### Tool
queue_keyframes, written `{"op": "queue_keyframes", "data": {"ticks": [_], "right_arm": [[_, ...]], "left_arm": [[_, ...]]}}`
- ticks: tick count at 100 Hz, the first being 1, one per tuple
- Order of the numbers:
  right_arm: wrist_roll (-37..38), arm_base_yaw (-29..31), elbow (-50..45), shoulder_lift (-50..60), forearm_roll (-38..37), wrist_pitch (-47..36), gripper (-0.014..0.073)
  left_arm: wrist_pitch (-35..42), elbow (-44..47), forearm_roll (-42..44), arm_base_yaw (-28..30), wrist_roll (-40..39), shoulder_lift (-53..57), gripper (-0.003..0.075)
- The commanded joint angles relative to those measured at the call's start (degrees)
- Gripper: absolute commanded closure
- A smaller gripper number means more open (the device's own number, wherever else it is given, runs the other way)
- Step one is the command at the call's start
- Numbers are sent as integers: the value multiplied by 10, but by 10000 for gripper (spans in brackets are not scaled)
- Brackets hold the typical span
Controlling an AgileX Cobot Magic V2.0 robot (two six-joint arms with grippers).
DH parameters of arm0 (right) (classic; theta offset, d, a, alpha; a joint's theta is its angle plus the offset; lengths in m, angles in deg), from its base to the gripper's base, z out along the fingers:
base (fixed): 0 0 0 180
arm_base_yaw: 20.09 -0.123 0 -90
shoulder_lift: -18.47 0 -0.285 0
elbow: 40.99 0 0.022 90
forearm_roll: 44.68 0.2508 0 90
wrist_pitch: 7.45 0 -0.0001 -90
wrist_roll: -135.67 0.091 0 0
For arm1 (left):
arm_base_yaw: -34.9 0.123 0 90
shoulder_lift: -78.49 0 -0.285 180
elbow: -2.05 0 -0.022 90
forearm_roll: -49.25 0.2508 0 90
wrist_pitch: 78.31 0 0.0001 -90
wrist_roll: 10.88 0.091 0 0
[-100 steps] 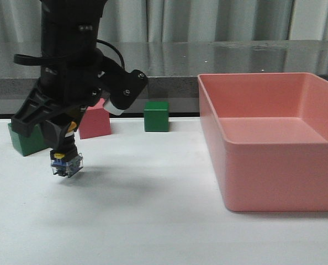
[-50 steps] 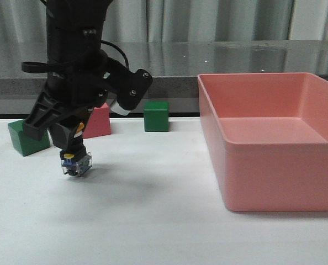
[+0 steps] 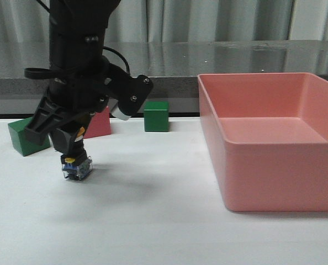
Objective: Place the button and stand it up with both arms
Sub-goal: 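Rotate the button upright and lower its base onto the table, then open the left gripper and lift away from the standing button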
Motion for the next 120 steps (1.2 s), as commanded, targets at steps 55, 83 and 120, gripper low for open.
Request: {"op": "queue_keyframes", "data": {"ticks": [55, 83, 120], "right_arm": [[-1, 3, 16, -4, -8, -48, 707], [-1, 3, 16, -4, -8, -48, 707], [-1, 3, 16, -4, -8, -48, 707]], "left_arm": [[-59, -17, 24, 4, -9, 77, 245], [-91, -17, 29, 81, -156, 187, 601], [19, -3, -208, 233, -191, 360, 740]]}}
